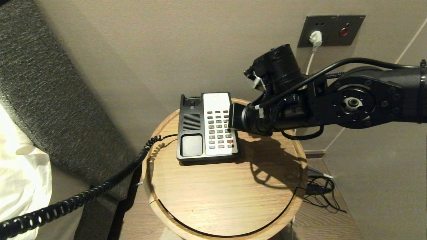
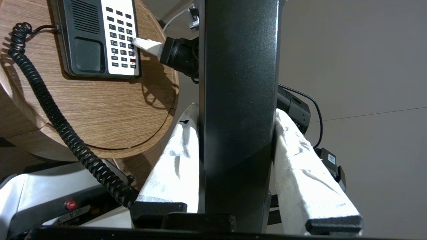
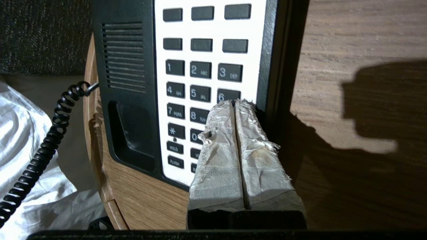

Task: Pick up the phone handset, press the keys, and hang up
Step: Dial the number

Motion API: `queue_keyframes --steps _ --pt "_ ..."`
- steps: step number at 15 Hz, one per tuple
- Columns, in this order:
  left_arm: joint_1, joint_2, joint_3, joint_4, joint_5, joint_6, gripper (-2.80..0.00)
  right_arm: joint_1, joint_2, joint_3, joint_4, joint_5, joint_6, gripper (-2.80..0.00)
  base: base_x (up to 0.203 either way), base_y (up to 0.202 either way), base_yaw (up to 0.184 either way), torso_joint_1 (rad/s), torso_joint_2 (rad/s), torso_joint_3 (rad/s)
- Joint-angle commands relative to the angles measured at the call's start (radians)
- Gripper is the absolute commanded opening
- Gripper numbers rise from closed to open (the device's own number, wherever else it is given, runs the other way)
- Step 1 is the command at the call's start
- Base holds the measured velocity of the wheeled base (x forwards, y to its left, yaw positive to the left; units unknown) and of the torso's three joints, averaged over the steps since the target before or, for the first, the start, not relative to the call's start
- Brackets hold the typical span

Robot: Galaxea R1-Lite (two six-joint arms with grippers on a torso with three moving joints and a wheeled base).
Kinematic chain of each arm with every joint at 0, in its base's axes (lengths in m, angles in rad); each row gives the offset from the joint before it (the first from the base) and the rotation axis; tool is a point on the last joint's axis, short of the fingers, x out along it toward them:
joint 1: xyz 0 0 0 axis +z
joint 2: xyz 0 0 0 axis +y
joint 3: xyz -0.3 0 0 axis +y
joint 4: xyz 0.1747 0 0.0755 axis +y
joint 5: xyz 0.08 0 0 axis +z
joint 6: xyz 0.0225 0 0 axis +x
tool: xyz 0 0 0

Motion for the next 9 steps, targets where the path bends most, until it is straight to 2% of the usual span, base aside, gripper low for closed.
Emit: queue_keyframes --steps 1,9 --pt "0.001 -0.001 -0.001 0.003 0.000 -0.005 -2.80 0.005 -0.018 0.008 0.003 0.001 0.005 -2.80 0.000 0.000 0.000 0.000 0.00 0.000" --pt "0.004 -0.004 0.004 0.003 0.000 -0.005 -2.80 0.020 -0.020 0.018 0.007 0.005 0.010 -2.80 0.000 0.000 0.000 0.000 0.00 0.000"
